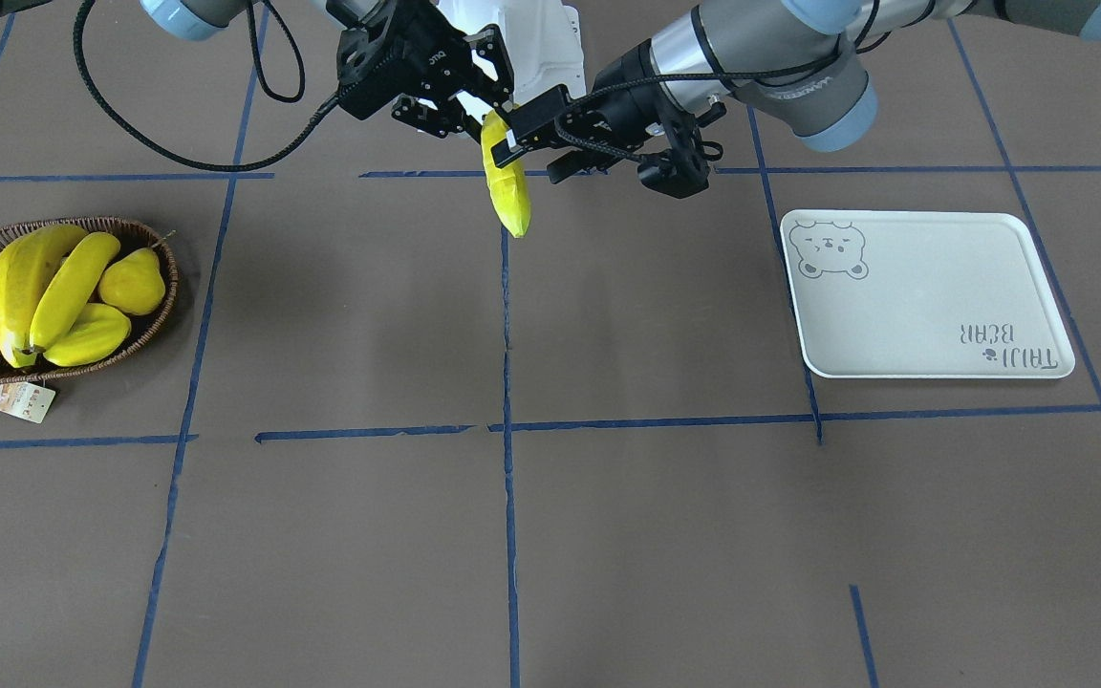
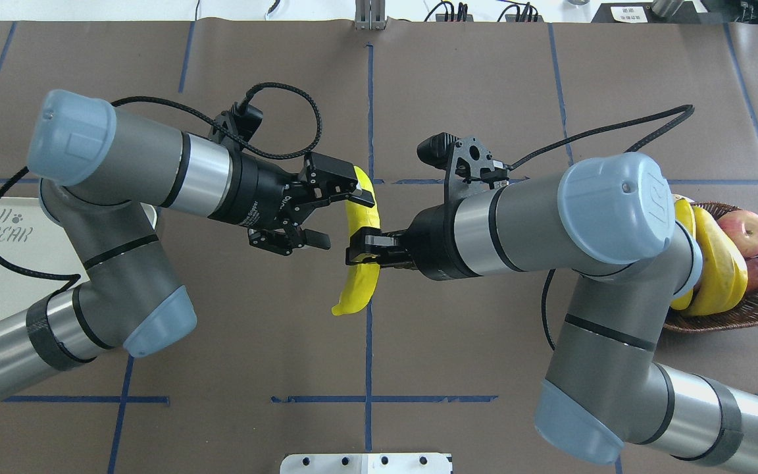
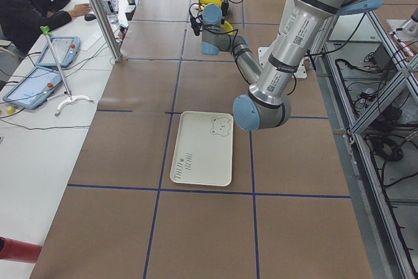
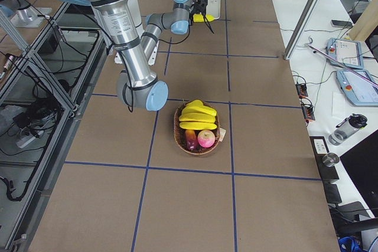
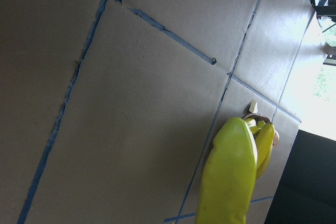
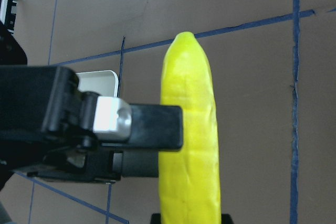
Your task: Transfer all bananas from basket to plate
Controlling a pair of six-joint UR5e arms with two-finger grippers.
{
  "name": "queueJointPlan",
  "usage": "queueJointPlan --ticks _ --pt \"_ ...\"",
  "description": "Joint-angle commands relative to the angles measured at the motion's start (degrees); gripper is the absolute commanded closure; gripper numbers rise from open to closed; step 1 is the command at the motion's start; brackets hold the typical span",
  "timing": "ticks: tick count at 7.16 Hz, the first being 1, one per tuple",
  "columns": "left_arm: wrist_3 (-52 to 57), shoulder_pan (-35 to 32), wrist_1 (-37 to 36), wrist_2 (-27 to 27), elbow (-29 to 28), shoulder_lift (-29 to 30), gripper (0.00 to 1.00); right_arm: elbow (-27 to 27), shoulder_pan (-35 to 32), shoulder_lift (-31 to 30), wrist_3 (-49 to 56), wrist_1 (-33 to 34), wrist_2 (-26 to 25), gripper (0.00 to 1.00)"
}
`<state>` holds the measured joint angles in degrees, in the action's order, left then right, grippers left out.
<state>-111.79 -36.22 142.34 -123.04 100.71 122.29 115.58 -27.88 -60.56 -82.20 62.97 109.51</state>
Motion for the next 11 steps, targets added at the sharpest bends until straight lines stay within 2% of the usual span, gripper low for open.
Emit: queueJointPlan --ticks 1,2,3,4,5,6,7,8,9,11 --pt "0.0 0.9 0.0 1.5 -0.3 1.4 0.04 0.0 1.0 0.0 -0.1 -0.1 0.0 0.99" --pt "0.0 1.3 0.0 1.5 -0.5 1.4 0.06 0.0 1.0 0.0 -0.2 -0.1 0.0 0.99" --pt "0.0 1.3 0.0 1.6 -0.5 1.4 0.14 0.1 1.0 0.0 -0.2 -0.1 0.0 0.99" --pt "0.1 1.3 0.1 1.5 -0.5 1.3 0.38 0.2 1.0 0.0 -0.2 -0.1 0.0 0.99" --pt "0.3 1.3 0.1 1.5 -0.5 1.1 0.76 0.2 1.0 -0.1 -0.2 -0.1 0.1 0.99" --pt "0.5 1.3 0.1 1.4 -0.4 0.8 1.00 0.3 0.9 -0.2 -0.2 -0.2 0.2 0.97" --pt "0.8 1.2 0.1 1.3 -0.3 0.7 1.00 0.3 0.9 -0.1 -0.2 -0.2 0.2 0.94" --pt "0.8 1.2 0.0 1.3 -0.1 0.5 1.00 0.4 0.8 -0.1 -0.3 -0.1 0.3 0.34" --pt "0.9 1.1 0.0 1.2 0.2 0.5 1.00 0.5 0.7 0.0 -0.4 -0.2 0.3 0.00" --pt "1.0 1.0 -0.7 1.2 0.1 0.4 1.00 1.2 0.5 -0.3 -0.3 -0.1 0.6 0.00"
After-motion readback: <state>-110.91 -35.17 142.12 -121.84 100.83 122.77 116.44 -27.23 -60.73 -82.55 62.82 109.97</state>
